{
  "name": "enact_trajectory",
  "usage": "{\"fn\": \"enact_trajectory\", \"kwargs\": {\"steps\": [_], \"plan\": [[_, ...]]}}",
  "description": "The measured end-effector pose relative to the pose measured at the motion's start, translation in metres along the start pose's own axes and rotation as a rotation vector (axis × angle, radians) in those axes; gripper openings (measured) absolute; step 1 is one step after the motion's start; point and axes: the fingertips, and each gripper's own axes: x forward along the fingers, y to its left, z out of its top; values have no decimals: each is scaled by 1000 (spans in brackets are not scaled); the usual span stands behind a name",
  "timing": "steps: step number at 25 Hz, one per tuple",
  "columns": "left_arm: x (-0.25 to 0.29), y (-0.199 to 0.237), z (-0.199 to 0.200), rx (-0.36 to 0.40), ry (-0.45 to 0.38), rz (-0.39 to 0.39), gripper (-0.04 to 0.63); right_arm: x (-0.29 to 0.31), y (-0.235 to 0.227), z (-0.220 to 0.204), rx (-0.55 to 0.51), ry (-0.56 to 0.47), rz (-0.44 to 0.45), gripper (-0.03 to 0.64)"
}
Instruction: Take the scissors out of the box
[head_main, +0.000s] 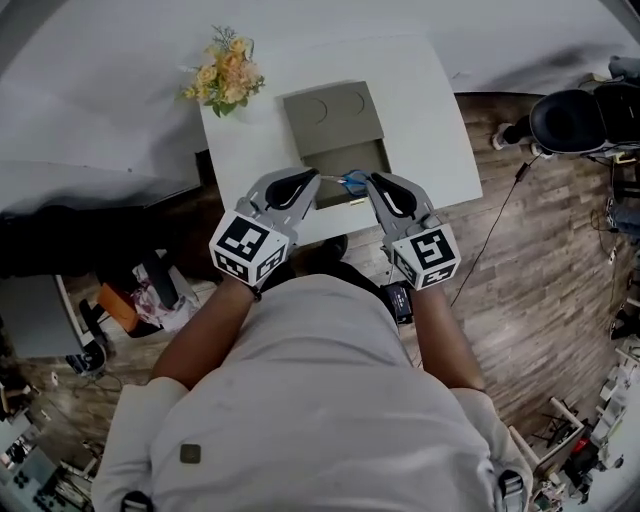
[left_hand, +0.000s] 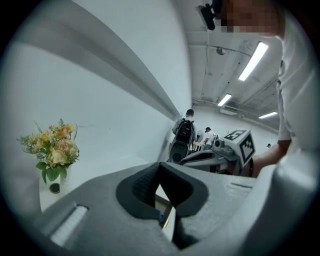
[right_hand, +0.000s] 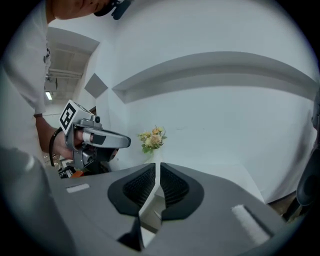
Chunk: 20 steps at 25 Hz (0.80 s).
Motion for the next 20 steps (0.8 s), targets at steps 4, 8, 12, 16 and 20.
{"fn": "enact_trajectory", "kwargs": {"steps": [4, 8, 12, 16, 20], "plan": [[16, 10, -14, -23, 25, 30, 3, 16, -16, -21, -38, 64, 52, 57], [30, 16, -29, -40, 57, 49, 3, 30, -26, -43, -83, 138, 108, 69], [40, 21, -42, -61, 82, 68, 3, 43, -32, -70, -154, 247, 177, 80], [51, 24, -57, -79, 107, 75, 3, 54, -35, -106, -216, 372, 246, 80], [59, 28, -69, -91, 132, 83, 3, 63, -35, -140, -277, 478, 309, 81]]}}
